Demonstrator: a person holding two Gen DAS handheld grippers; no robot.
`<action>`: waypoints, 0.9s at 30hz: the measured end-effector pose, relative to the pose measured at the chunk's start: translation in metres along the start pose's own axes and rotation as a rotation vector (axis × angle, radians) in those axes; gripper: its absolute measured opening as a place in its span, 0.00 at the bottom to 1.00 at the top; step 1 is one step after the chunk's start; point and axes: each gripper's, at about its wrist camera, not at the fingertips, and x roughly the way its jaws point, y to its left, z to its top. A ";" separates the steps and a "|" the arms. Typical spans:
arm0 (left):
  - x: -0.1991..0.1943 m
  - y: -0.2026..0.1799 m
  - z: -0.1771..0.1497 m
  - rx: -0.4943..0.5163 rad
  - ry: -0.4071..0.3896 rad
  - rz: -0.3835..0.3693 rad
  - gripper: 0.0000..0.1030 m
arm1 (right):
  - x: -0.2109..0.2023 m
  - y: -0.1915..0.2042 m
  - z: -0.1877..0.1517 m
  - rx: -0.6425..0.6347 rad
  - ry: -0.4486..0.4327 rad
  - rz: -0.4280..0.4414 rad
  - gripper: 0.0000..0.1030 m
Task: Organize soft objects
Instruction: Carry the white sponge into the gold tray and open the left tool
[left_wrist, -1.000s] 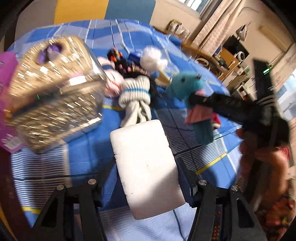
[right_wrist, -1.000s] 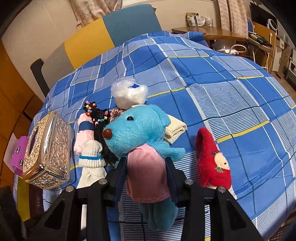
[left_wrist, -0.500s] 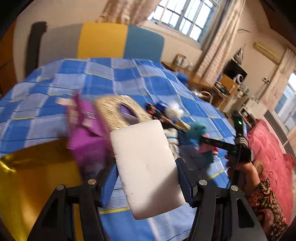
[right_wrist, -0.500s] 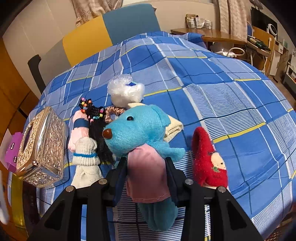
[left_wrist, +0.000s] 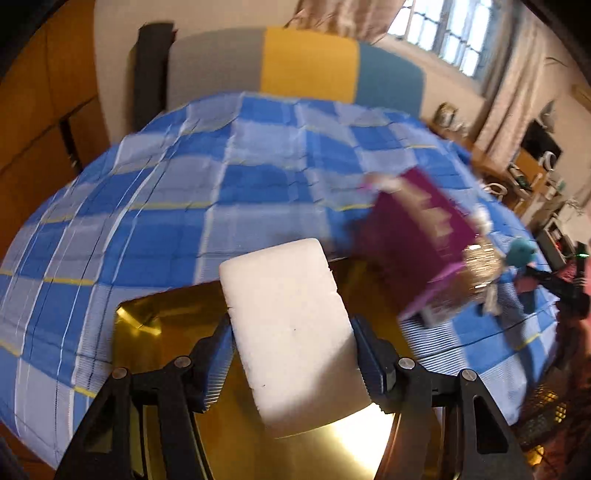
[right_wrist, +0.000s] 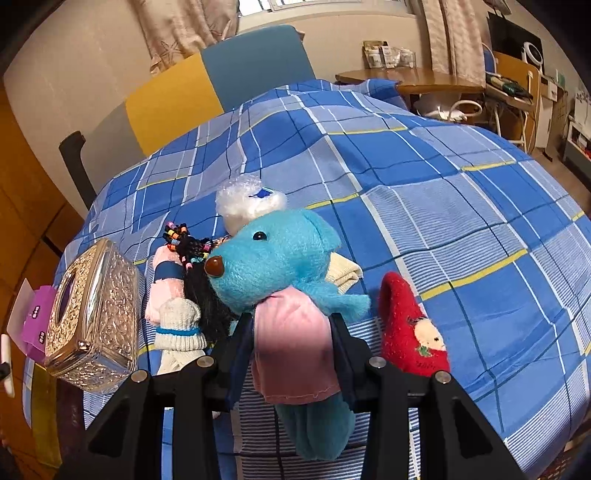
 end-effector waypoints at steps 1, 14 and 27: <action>0.006 0.011 -0.002 -0.002 0.015 0.022 0.60 | -0.001 0.001 0.000 -0.006 -0.005 0.004 0.39; 0.080 0.075 -0.015 0.030 0.193 0.191 0.61 | -0.002 -0.001 0.001 -0.001 -0.024 -0.006 0.39; 0.040 0.084 -0.009 -0.055 0.067 0.214 0.86 | 0.000 0.000 0.001 -0.015 -0.019 -0.027 0.39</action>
